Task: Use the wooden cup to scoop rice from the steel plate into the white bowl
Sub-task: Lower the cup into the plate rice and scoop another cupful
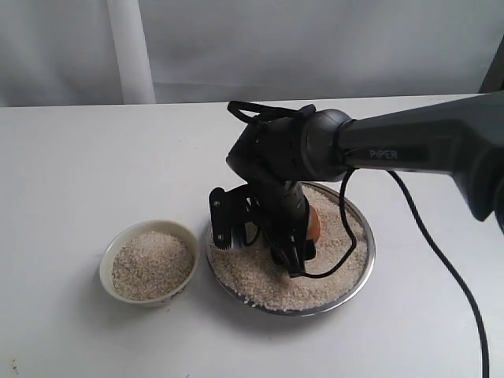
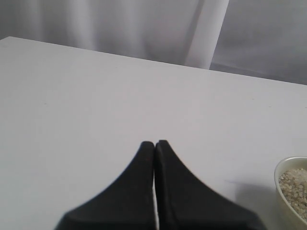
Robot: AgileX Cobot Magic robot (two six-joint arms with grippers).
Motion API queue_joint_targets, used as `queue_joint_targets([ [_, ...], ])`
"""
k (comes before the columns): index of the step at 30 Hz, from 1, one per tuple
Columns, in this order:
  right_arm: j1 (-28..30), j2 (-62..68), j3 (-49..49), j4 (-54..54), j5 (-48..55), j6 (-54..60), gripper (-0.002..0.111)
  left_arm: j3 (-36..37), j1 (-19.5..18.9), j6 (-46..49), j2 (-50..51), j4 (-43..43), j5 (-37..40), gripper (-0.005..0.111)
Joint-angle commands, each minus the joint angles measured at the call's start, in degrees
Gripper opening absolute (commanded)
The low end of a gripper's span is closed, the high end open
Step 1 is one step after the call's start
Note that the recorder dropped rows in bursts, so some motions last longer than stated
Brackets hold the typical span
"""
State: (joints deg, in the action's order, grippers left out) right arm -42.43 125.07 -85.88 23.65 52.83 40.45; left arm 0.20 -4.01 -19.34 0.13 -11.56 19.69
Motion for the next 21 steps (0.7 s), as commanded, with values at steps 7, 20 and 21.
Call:
queue_joint_targets([
  [7,3.9,-4.2,3.5,-11.7,-7.9,3.2,0.0,-0.2,0.0,-0.1,-0.1,0.3,-0.4,0.0],
  [20,9.8,-10.8,21.3,-30.0,-31.7,11.8,0.0,-0.2,0.0,-0.1,-0.1,0.3,-0.4,0.0],
  [21,9.8,-10.8,22.0,-31.1,-32.4,12.3,0.0,-0.2,0.0,-0.1,-0.1,0.3,-0.4,0.0],
])
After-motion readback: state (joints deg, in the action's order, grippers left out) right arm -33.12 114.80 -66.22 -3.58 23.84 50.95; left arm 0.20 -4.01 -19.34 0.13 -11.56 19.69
